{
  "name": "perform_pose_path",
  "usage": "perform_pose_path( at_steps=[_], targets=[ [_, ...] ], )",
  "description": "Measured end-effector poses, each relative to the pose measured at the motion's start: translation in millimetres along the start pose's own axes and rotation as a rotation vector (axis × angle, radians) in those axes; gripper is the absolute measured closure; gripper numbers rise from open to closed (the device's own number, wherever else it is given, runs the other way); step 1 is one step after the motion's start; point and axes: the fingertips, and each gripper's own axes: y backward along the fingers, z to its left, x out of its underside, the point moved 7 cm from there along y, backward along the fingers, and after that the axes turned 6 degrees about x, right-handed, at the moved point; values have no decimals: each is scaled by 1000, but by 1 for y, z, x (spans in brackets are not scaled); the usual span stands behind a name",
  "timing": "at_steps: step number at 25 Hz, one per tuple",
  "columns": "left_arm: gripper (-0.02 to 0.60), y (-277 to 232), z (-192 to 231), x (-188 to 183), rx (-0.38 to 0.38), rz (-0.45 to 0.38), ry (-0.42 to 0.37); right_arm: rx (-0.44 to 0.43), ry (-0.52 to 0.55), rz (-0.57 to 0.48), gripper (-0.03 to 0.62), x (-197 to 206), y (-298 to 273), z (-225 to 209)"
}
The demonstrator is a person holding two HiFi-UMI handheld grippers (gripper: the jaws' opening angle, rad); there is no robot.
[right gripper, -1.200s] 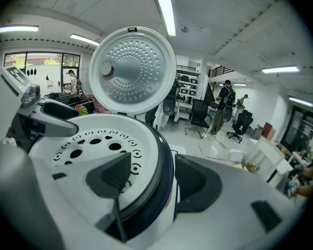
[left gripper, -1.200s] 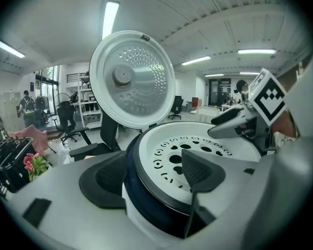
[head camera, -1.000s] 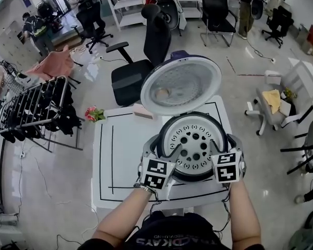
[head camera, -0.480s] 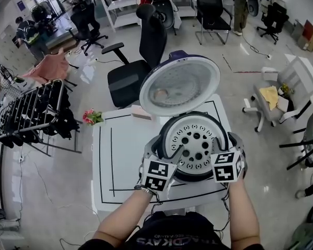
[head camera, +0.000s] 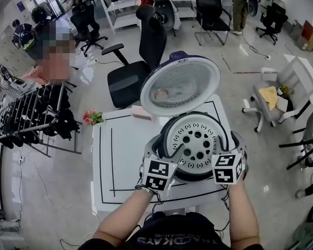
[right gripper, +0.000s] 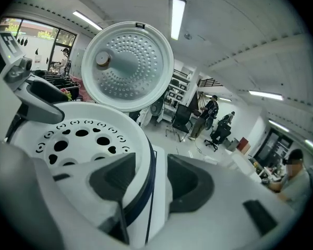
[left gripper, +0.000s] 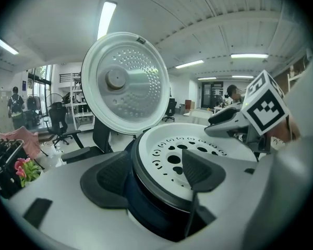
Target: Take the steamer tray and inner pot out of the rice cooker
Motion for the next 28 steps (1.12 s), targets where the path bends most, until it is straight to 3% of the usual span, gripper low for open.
perform_pose_path(
  at_steps=[11, 22, 28],
  targets=[
    [296, 3, 7, 4, -16, 2, -12, -59, -105, -19, 514, 4, 5, 14],
    [299, 8, 6, 0, -34, -16, -31, -22, -142, -96, 516, -5, 22, 9],
    [359, 10, 0, -8, -49, -49, -35, 11, -198, -170, 517, -7, 37, -3]
  ],
)
